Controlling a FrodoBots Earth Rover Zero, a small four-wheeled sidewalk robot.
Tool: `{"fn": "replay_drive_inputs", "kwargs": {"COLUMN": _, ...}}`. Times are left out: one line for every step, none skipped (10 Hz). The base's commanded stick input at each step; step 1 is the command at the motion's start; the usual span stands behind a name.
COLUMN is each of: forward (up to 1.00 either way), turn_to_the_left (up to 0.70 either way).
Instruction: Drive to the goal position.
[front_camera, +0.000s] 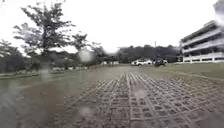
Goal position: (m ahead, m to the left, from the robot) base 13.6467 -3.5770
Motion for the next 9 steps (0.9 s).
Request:
{"fn": "replay_drive_inputs", "kwargs": {"forward": 0.85, "turn_to_the_left": 0.00}}
{"fn": "replay_drive_inputs", "kwargs": {"forward": 0.85, "turn_to_the_left": 0.00}}
{"fn": "replay_drive_inputs", "kwargs": {"forward": 0.85, "turn_to_the_left": 0.00}}
{"fn": "replay_drive_inputs", "kwargs": {"forward": 0.85, "turn_to_the_left": 0.00}}
{"fn": "replay_drive_inputs", "kwargs": {"forward": 0.85, "turn_to_the_left": 0.00}}
{"fn": "replay_drive_inputs", "kwargs": {"forward": 0.85, "turn_to_the_left": 0.00}}
{"fn": "replay_drive_inputs", "kwargs": {"forward": 0.85, "turn_to_the_left": 0.00}}
{"fn": "replay_drive_inputs", "kwargs": {"forward": 0.85, "turn_to_the_left": 0.00}}
{"fn": "replay_drive_inputs", "kwargs": {"forward": 0.85, "turn_to_the_left": 0.00}}
